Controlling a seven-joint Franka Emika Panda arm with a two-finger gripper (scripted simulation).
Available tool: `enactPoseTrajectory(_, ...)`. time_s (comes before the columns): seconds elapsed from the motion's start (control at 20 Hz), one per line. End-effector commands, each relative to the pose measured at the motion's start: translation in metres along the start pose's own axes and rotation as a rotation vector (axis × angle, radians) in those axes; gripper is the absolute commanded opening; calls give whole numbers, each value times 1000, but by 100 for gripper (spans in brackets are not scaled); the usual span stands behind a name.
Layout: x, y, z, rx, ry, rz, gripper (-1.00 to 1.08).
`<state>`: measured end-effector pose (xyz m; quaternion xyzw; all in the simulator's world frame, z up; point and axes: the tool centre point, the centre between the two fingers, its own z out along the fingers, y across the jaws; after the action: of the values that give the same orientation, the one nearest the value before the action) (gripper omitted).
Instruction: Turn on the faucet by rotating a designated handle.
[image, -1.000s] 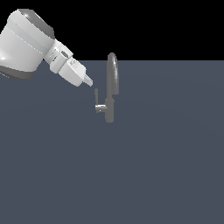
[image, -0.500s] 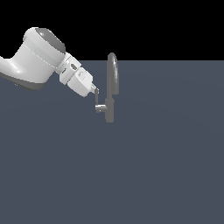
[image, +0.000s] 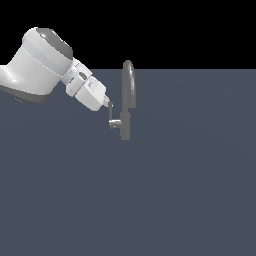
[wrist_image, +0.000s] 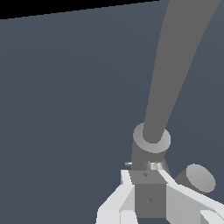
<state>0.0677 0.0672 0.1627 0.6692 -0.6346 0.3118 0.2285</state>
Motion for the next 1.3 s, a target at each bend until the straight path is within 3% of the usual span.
enactPoseTrajectory(0.0, 2, 7, -1, 0, 0, 0, -100)
enactPoseTrajectory(0.35, 7, 27, -5, 0, 0, 0, -100)
enactPoseTrajectory(0.45, 2, 22, -5, 7, -2, -5, -100)
enactPoseTrajectory(1.25, -3, 75, 7, 0, 0, 0, -100)
